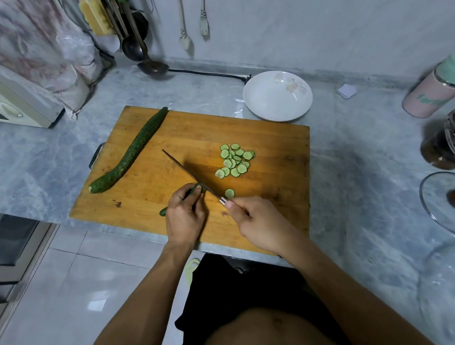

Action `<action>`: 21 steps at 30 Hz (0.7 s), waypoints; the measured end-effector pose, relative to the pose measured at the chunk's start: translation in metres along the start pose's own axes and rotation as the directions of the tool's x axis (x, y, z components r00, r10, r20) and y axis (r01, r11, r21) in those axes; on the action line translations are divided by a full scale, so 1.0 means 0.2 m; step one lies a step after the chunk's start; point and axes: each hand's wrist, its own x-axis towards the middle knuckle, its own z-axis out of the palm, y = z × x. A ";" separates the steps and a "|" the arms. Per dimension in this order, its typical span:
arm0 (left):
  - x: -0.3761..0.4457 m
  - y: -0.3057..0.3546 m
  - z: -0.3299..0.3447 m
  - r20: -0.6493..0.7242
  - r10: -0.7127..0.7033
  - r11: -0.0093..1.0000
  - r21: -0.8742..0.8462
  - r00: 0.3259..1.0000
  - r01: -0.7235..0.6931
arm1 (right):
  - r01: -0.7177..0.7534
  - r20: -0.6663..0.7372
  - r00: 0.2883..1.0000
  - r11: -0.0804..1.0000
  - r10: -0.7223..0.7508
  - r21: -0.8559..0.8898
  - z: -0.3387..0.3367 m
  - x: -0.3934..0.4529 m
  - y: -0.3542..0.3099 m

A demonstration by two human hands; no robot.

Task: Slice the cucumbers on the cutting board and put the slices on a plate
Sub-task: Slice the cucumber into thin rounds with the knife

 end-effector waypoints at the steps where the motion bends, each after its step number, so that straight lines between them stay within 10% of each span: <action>1: 0.00 0.00 0.00 0.008 -0.004 1.000 0.001 1.000 0.004 | -0.001 0.000 1.000 1.000 0.001 0.008 0.00 -0.01 0.00; 21: -0.01 0.02 0.00 0.010 0.097 0.995 0.037 0.995 -0.097 | -0.062 -0.050 0.997 0.998 0.062 -0.014 0.11 0.01 -0.01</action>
